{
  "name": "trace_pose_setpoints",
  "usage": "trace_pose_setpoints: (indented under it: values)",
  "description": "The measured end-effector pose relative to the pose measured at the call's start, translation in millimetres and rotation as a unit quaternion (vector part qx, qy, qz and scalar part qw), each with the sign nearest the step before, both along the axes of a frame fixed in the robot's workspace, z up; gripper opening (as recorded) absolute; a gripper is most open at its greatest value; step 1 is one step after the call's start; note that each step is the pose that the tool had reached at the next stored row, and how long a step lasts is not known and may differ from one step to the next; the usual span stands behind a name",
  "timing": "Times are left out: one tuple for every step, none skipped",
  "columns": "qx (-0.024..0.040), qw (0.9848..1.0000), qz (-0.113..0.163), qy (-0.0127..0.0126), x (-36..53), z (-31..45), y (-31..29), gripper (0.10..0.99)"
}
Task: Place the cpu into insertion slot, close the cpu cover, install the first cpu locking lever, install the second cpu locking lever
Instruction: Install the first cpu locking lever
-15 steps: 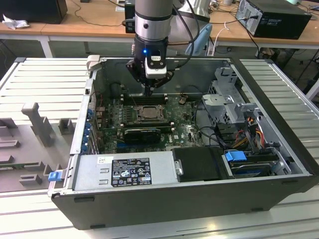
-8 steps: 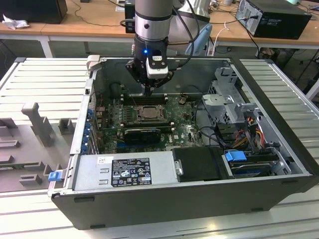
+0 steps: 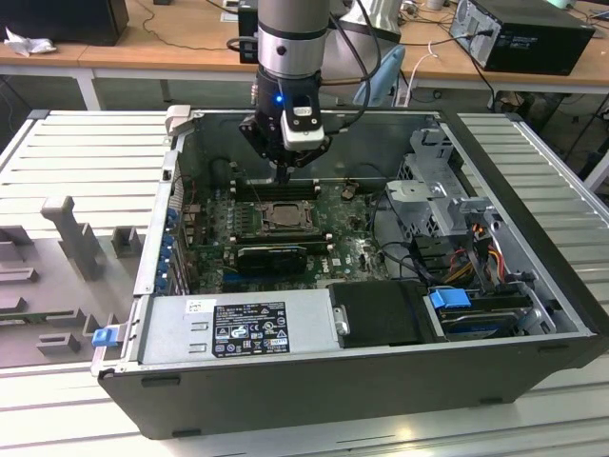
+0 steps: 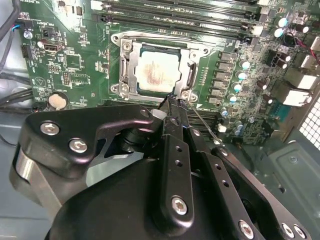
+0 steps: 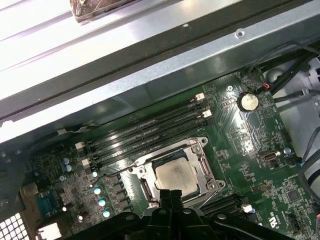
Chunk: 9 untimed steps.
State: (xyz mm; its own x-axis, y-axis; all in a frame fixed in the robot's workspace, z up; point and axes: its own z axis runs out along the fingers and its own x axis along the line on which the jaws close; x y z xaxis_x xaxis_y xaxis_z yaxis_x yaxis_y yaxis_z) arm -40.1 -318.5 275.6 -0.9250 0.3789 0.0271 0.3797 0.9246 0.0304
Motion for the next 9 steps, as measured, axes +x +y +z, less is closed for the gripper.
trace_pose_setpoints:
  values:
    - [0.0, 1.0, 0.002, 0.0, 0.0, 0.0, 0.0, 0.106]
    - [0.0, 1.0, 0.003, 0.0, 0.0, 0.0, 0.0, 0.106]
    - [0.0, 1.0, 0.006, 0.0, 0.0, 0.0, 0.0, 0.106]
    - [0.0, 1.0, 0.008, 0.0, 0.0, 0.0, 0.0, 0.106]
    - [0.0, 0.9999, 0.01, 0.0, 0.0, 0.0, 0.0, 0.106]
    - [0.0, 0.9999, 0.014, 0.0, 0.0, 0.0, 0.0, 0.106]
    - [0.0, 0.9998, 0.02, 0.0, 0.0, 0.0, 0.0, 0.106]
    - [0.0, 0.9997, 0.026, 0.0, 0.0, 0.0, 0.0, 0.106]
    - [0.0, 0.9995, 0.032, 0.0, 0.0, 0.0, 0.0, 0.106]
